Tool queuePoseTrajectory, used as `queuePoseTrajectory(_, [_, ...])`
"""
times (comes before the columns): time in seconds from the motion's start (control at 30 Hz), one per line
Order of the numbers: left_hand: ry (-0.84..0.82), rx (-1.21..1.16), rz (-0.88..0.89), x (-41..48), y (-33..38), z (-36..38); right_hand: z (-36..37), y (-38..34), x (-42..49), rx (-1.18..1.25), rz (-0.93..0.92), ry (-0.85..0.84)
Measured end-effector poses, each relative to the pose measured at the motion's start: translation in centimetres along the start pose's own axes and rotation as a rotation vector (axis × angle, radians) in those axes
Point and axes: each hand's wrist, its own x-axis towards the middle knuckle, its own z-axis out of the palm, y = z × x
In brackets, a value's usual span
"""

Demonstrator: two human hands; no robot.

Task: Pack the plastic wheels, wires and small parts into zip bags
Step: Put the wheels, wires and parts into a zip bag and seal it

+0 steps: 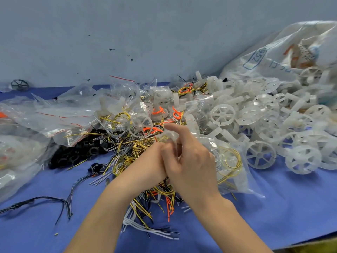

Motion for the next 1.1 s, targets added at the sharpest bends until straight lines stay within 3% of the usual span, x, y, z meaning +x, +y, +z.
queuePoseTrajectory(0.1, [-0.027, -0.329, -0.074, 0.0, 0.2, 0.2, -0.2, 0.1, 0.1, 0.005, -0.006, -0.002])
queuePoseTrajectory(0.2, [-0.011, -0.505, -0.151, 0.0, 0.0, -0.3, -0.2, 0.5, 0.3, 0.0, 0.002, -0.011])
queuePoseTrajectory(0.4, [0.274, -0.628, -0.267, 0.1, -2.0, -3.1, 0.1, 1.8, 0.7, 0.117, 0.156, -0.062])
queuePoseTrajectory(0.6, [0.566, -0.62, -0.339, 1.2, -3.6, -3.8, -0.5, 3.7, 1.4, 0.185, 0.246, -0.096])
queuePoseTrajectory(1.1, [0.737, -0.444, -0.222, 3.1, -2.5, -2.0, -2.3, 6.6, 3.0, 0.083, 0.387, -0.238])
